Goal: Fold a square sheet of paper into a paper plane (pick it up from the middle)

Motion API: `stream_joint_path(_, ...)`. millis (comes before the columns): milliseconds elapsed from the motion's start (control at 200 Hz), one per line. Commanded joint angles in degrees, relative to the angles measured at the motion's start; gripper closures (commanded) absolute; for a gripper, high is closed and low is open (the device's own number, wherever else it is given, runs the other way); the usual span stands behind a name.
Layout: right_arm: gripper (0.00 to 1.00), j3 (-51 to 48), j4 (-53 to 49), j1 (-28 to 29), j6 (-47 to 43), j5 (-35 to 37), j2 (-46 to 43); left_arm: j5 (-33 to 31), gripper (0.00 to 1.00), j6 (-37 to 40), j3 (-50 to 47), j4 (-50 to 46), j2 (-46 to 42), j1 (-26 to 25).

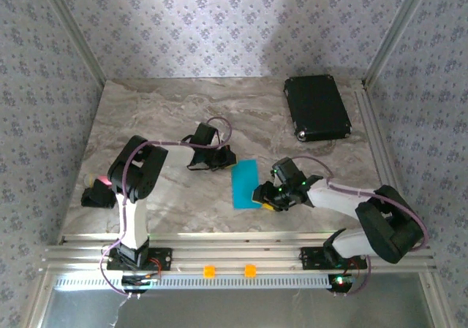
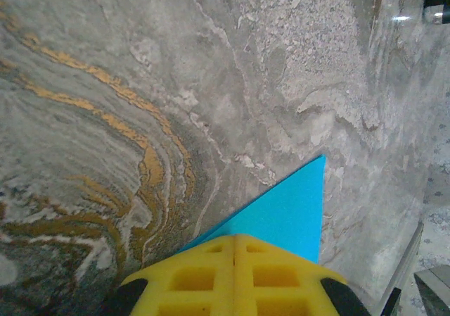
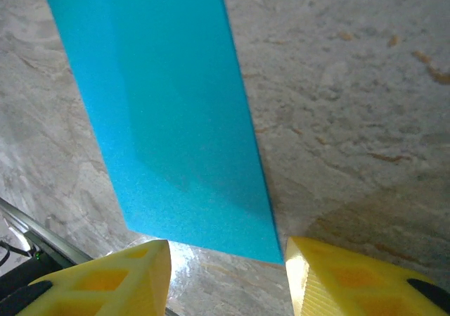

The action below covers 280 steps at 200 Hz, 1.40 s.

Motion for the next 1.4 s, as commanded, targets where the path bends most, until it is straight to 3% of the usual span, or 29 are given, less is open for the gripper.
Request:
stream_joint_path(0,0.52,0.04,-0.44,0.78,1.05,-0.34,1.0,-2.4,0.95,0.61,-2.34,-4.88,1.39,0.26)
stream_joint_path(450,0.57,0.46,5.05,0.55,3.49,-2.03,1.09,-2.13,0.95,0.3,-2.35,-4.78,1.29,0.2)
stream_joint_path(765,0.55,0.58,-4.14,2.81,4.32,2.92,-2.05,-2.1,0.95,0.06,-1.9,-5.03,1.3,0.26)
stream_joint_path(1034,0.55,0.73,-4.15,4.12,6.04,4.5,0.1,-1.96,0.95,0.11,-2.3,-5.03,1.3,0.24)
stream_joint_path(1394,0.56,-1.03,6.85,3.14,11.17,5.42,0.21,-1.65,0.95,-0.3,-2.74,-4.16,1.47,0.07)
